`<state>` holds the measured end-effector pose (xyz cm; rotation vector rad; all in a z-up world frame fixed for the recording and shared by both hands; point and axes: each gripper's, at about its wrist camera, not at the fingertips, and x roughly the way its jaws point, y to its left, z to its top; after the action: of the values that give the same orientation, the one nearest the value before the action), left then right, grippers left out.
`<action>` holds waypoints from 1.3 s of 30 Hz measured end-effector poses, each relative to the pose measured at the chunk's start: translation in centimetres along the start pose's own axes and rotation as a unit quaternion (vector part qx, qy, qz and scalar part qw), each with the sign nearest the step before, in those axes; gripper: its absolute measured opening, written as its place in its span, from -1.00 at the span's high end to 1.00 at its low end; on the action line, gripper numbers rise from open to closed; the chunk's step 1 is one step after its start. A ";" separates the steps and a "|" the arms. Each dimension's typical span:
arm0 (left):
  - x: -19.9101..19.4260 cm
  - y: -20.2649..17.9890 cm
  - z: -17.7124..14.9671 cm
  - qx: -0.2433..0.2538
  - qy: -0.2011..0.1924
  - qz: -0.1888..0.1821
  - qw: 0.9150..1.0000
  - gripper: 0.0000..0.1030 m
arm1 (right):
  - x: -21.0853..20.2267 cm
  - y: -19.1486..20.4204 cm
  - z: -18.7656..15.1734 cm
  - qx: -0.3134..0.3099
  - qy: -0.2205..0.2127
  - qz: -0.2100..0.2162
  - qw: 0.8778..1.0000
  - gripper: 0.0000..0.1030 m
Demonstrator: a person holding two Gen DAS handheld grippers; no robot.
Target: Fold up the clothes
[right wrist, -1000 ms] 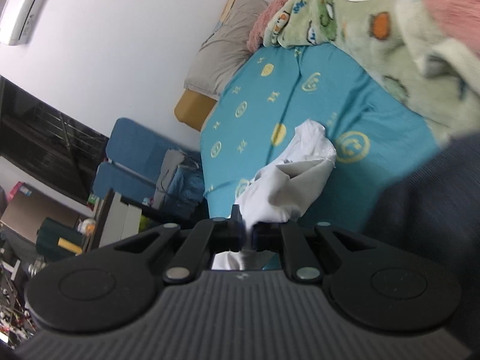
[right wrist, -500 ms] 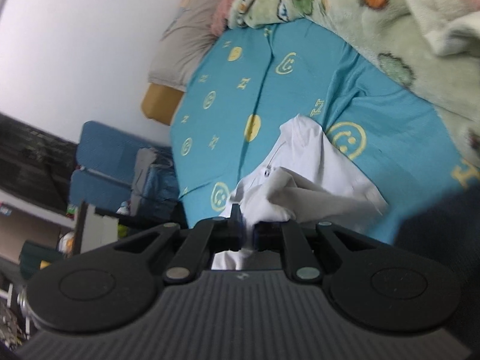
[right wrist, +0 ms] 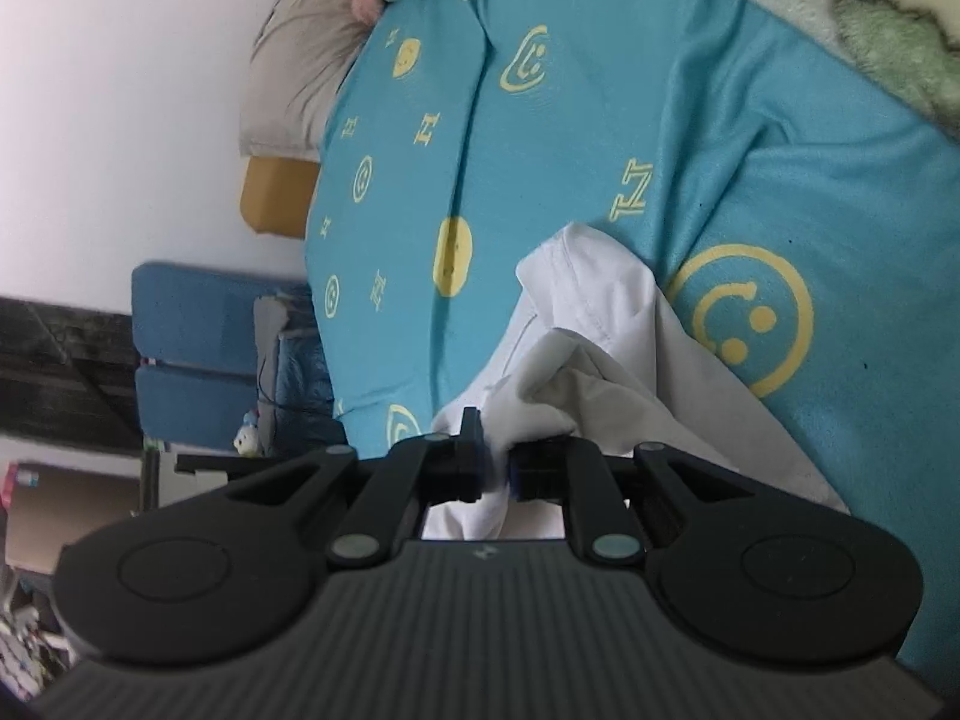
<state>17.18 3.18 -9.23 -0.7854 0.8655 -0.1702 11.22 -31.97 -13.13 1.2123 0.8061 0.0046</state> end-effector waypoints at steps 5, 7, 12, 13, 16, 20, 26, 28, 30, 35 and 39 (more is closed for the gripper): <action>0.0 -0.6 1.0 0.001 -0.021 -0.017 1.000 0.82 | 0.6 1.3 0.7 -0.036 -0.011 0.006 0.999 0.76; 0.7 -1.3 1.7 0.012 -0.030 -0.020 0.999 0.82 | 1.2 1.8 1.5 -0.045 -0.017 0.015 0.999 0.76; 3.3 -3.1 2.9 0.076 -0.031 -0.004 0.997 0.77 | 3.5 1.8 3.7 -0.045 -0.019 0.008 0.999 0.76; 3.8 -3.4 2.9 0.090 -0.028 0.002 0.996 0.76 | 3.9 1.5 3.9 -0.043 -0.017 0.008 0.999 0.76; 3.7 -3.8 2.2 0.117 -0.025 0.014 0.993 0.30 | 3.9 0.9 4.0 -0.034 -0.005 0.015 0.999 0.21; 1.5 -5.1 0.6 0.180 -0.046 0.023 0.982 -0.40 | 2.3 2.7 1.8 -0.098 -0.011 0.030 0.995 -0.80; 0.8 -7.4 -2.1 0.273 -0.046 0.036 0.960 -0.56 | 1.7 5.4 -1.7 -0.246 -0.017 0.000 0.969 -0.73; 2.0 -7.6 -2.5 0.288 -0.038 0.055 0.955 -0.56 | 2.7 5.9 -2.0 -0.294 -0.018 -0.038 0.955 -0.30; 3.7 -7.4 -2.6 0.295 -0.028 0.071 0.953 -0.56 | 4.3 5.8 -1.4 -0.320 -0.022 -0.072 0.944 -0.29; 8.0 -5.4 -2.4 0.294 0.016 0.115 0.949 -0.51 | 7.7 4.7 -0.5 -0.358 -0.014 -0.120 0.926 -0.25; 8.2 -5.5 -2.9 0.320 0.013 0.125 0.939 -0.52 | 8.7 4.6 -0.8 -0.384 -0.012 -0.137 0.913 -0.27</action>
<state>21.38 -5.88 -11.72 -0.0613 0.8567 -0.2210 19.03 -25.95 -14.18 0.3483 0.8333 0.0712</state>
